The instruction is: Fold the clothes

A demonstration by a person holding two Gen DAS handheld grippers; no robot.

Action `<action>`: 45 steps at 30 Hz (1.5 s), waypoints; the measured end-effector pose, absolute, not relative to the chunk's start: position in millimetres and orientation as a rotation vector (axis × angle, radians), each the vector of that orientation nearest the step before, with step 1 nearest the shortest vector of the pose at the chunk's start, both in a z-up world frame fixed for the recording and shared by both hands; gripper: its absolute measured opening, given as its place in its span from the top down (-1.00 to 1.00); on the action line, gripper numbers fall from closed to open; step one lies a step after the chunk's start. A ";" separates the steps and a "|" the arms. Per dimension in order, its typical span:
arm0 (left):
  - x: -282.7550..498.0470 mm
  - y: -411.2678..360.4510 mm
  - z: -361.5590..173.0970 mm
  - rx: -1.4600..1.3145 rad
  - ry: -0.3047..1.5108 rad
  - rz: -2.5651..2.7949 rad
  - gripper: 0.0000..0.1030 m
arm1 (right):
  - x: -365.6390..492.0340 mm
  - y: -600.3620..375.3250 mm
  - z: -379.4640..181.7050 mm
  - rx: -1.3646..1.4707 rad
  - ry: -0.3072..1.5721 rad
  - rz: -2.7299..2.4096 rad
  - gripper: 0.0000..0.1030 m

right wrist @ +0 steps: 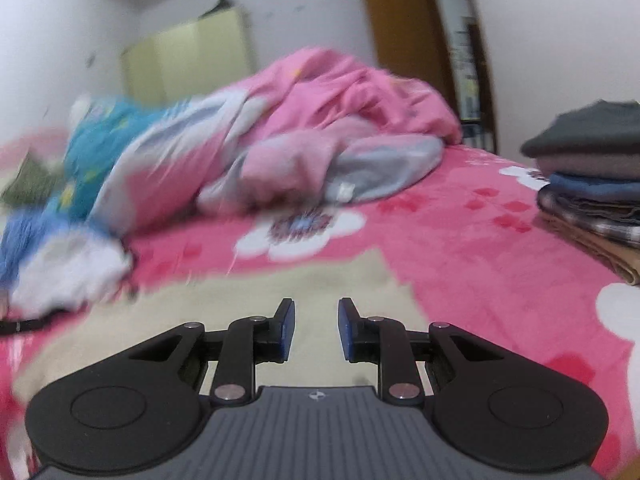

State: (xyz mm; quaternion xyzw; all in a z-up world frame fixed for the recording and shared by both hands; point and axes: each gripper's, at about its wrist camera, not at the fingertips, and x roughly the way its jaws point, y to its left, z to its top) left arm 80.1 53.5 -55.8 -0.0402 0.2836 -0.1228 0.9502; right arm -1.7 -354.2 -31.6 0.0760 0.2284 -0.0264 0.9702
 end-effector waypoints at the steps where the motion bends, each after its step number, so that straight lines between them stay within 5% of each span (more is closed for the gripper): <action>1: 83.9 53.2 -71.1 -0.068 0.626 -0.219 -0.04 | 0.2 -345.9 -41.9 0.100 0.504 -0.061 0.51; 4: 83.1 64.7 -79.7 -0.178 0.611 -0.202 -0.03 | 11.3 -338.6 -79.7 0.033 0.565 -0.104 0.52; 13: 57.3 56.7 -72.3 -0.162 0.588 -0.188 -0.11 | -24.9 -280.1 -15.3 -0.003 0.338 0.120 0.50; 17: 48.2 53.8 -82.9 -0.145 0.543 -0.178 -0.13 | 3.9 -240.5 -93.6 -0.138 0.543 0.168 0.53; 24: 42.6 62.2 -86.8 -0.156 0.513 -0.205 -0.14 | -2.2 -222.1 -24.2 -0.115 0.399 0.218 0.56; 29: 37.7 67.4 -91.9 -0.173 0.477 -0.231 -0.16 | 28.2 -212.5 -83.8 -0.114 0.563 0.248 0.56; 34: 31.9 75.3 -100.9 -0.200 0.422 -0.272 -0.17 | 54.0 -220.8 -23.0 0.015 0.556 0.211 0.60; 38: 30.9 79.3 -103.6 -0.218 0.400 -0.295 -0.17 | 103.1 -226.1 -71.0 0.038 0.748 0.158 0.59; 45: 33.4 88.3 -106.7 -0.290 0.400 -0.333 -0.24 | 131.1 -219.0 -17.5 -0.014 0.666 0.134 0.60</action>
